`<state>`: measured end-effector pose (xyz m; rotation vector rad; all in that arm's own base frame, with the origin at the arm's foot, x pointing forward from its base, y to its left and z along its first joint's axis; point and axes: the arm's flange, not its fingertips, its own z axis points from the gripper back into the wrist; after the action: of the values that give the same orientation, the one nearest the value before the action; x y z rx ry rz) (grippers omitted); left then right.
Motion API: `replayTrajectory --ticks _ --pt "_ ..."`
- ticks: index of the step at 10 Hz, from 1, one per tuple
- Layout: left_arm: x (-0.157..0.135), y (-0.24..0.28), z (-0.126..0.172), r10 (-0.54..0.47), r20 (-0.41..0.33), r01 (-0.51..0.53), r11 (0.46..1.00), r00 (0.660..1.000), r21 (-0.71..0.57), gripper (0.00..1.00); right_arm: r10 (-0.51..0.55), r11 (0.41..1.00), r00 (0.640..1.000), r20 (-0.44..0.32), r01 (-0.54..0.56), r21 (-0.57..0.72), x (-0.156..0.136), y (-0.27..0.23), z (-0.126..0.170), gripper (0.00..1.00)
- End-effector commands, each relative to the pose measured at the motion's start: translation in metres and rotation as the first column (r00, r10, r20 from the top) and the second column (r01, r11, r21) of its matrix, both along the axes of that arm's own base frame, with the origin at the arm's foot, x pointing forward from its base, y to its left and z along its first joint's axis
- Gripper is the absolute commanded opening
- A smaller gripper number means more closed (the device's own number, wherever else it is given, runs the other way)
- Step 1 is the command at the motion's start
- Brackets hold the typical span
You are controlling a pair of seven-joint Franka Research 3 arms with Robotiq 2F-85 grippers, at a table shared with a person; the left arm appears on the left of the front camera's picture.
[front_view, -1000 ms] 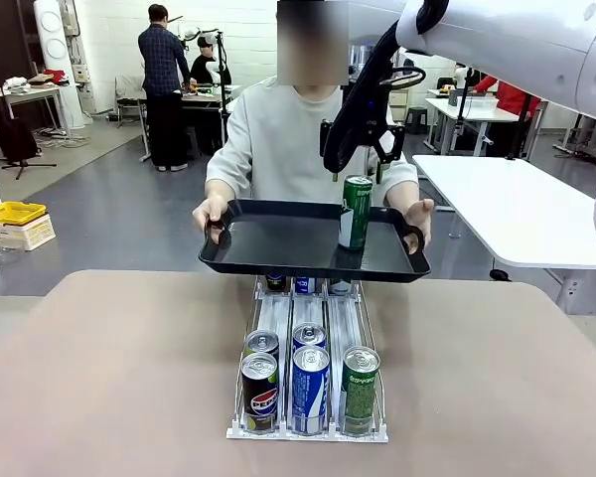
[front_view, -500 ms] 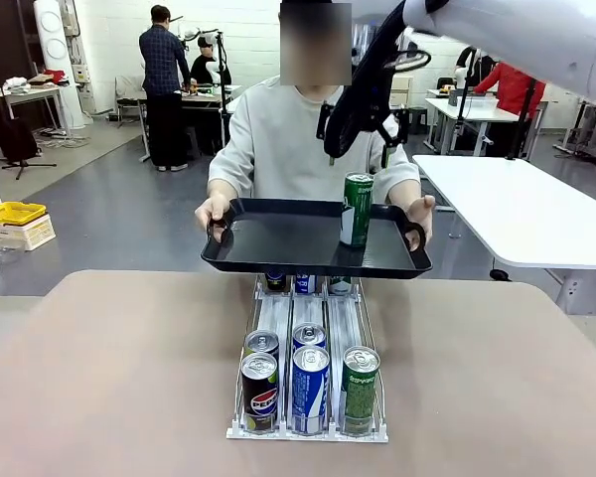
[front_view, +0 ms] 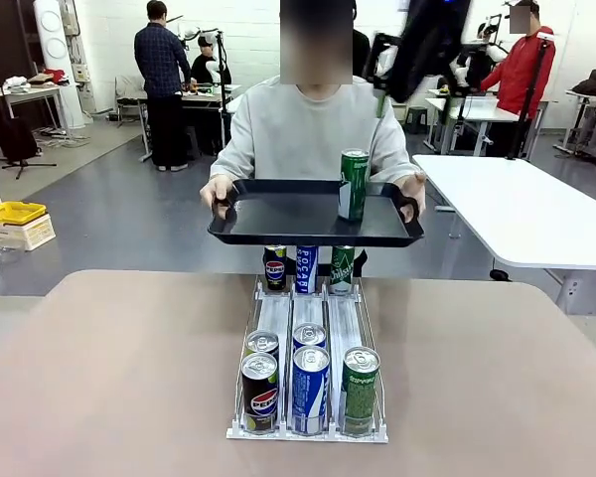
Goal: Retrieve and hand over the desired beverage to the person.
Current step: Place the picked can on the Handle tray extended by the person.
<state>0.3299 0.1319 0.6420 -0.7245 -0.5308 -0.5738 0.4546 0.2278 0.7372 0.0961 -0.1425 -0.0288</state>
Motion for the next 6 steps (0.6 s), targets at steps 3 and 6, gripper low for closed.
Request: replayTrajectory --ticks 3,6 --pt "0.0 0.001 0.002 -0.016 0.018 0.017 1.0 1.0 -0.016 1.0 0.098 0.994 0.995 0.029 -0.099 0.037 -0.055 -0.07 -0.119 1.0" --pt "0.0 0.001 0.002 -0.016 0.018 0.017 1.0 1.0 -0.016 1.0 0.035 0.999 0.999 0.018 -0.036 0.019 -0.028 -0.069 -0.122 1.0"
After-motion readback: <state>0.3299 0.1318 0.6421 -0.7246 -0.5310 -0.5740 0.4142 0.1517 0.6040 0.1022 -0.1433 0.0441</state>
